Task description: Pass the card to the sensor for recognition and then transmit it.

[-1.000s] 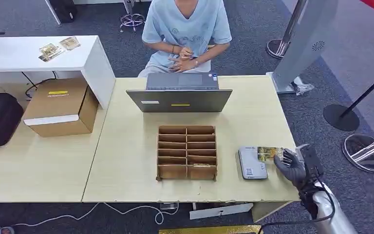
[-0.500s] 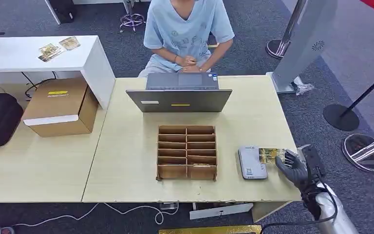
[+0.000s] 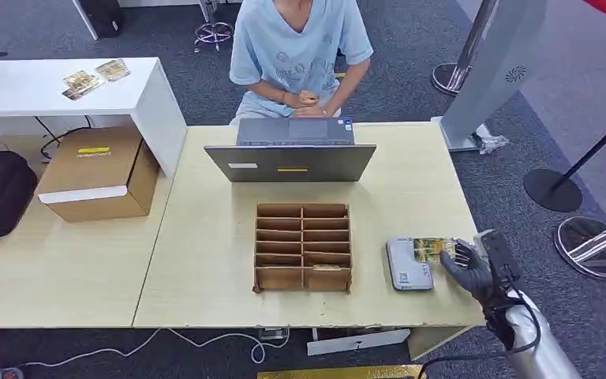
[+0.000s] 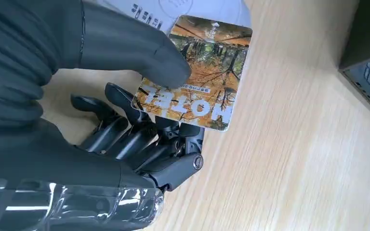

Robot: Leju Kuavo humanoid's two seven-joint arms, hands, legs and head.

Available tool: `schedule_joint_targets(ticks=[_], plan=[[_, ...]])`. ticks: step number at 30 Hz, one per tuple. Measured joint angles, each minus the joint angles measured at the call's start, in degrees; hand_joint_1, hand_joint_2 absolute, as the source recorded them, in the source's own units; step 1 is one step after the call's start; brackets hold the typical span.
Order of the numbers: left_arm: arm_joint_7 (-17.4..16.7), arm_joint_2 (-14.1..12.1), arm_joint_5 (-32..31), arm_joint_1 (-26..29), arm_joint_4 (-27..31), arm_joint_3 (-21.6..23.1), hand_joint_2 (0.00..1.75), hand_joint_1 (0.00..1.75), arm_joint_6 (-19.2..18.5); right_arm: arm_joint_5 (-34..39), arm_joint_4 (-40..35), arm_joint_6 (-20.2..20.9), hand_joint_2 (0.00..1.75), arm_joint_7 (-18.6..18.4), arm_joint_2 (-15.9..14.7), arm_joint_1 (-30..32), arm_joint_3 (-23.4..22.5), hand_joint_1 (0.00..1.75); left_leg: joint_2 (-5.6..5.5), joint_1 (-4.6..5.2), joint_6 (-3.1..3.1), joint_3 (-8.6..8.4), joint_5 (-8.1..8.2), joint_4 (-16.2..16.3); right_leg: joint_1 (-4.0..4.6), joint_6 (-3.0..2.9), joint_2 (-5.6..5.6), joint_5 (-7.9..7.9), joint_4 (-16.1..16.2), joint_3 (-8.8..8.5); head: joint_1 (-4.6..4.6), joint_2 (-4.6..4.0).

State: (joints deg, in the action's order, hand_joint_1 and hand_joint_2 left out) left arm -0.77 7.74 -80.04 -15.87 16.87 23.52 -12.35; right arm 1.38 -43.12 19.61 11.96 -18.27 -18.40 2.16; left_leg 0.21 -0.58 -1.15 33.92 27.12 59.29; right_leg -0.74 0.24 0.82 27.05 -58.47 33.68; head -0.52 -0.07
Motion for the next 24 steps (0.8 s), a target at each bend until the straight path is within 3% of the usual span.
schedule_joint_targets(ticks=[24], plan=[[-1.7,-0.1,3.1,0.2,0.0,-3.3,0.00,0.00,0.2,-0.9,5.9,2.6,1.75,-0.5,0.1,-4.8,6.2,1.75,0.03,-0.02,0.00,-0.09,0.00,0.0,0.00,0.00,-0.03,0.00,0.0,-0.07,-0.02,0.00]])
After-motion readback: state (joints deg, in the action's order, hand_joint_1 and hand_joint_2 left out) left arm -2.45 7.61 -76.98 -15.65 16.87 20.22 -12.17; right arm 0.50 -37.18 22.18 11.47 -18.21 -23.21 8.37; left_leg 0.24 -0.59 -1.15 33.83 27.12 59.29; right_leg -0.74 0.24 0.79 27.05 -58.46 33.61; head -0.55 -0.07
